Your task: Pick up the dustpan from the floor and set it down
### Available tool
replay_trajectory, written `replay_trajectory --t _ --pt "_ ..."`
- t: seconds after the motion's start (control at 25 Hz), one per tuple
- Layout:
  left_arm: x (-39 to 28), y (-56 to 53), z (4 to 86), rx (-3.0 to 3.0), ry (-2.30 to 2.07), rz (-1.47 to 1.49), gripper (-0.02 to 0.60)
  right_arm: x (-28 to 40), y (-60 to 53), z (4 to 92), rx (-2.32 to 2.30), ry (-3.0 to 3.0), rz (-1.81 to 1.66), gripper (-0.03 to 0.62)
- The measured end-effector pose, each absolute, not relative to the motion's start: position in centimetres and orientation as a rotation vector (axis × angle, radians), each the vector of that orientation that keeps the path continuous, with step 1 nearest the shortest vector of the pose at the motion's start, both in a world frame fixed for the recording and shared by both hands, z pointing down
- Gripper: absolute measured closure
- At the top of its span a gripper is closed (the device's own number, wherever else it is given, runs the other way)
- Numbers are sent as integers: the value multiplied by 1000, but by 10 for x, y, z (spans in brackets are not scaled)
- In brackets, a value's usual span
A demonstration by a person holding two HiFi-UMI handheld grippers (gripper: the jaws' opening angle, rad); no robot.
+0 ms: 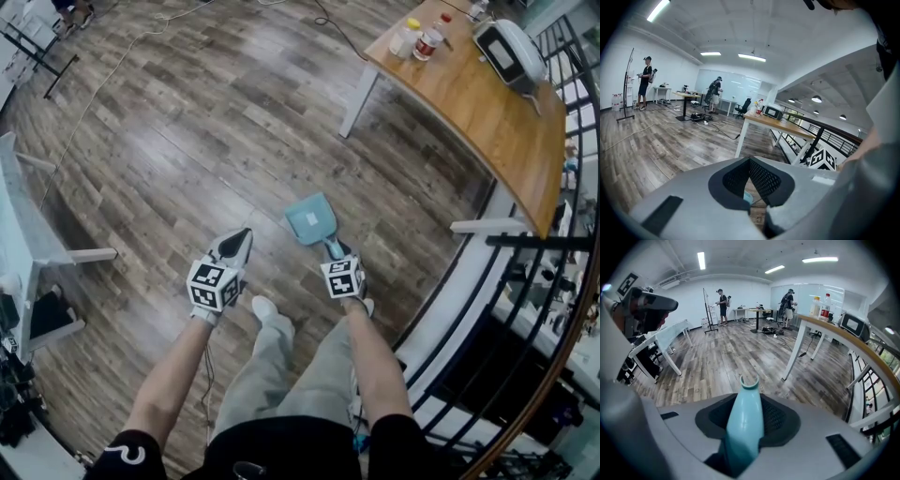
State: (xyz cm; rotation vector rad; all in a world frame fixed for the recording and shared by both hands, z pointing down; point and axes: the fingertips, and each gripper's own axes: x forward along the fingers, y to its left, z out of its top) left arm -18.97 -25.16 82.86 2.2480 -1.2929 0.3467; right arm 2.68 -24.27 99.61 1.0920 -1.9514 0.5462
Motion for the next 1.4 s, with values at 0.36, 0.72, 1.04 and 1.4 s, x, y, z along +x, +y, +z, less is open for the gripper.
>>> replay_trajectory --t 0.36,0.72,1.04,1.4 --pt "-186 -243 817 2267 -1276 349 583 31 -234 983 1108 -1953 575 422" --pt "-188 -231 786 2282 -1285 339 583 38 -236 913 1204 -2022 567 439" --pt "-185 -198 730 2313 -1301 330 583 40 -217 805 1284 -2149 503 570" --pt "-134 -146 651 2338 -1369 267 583 84 -173 670 1354 -2340 406 599"
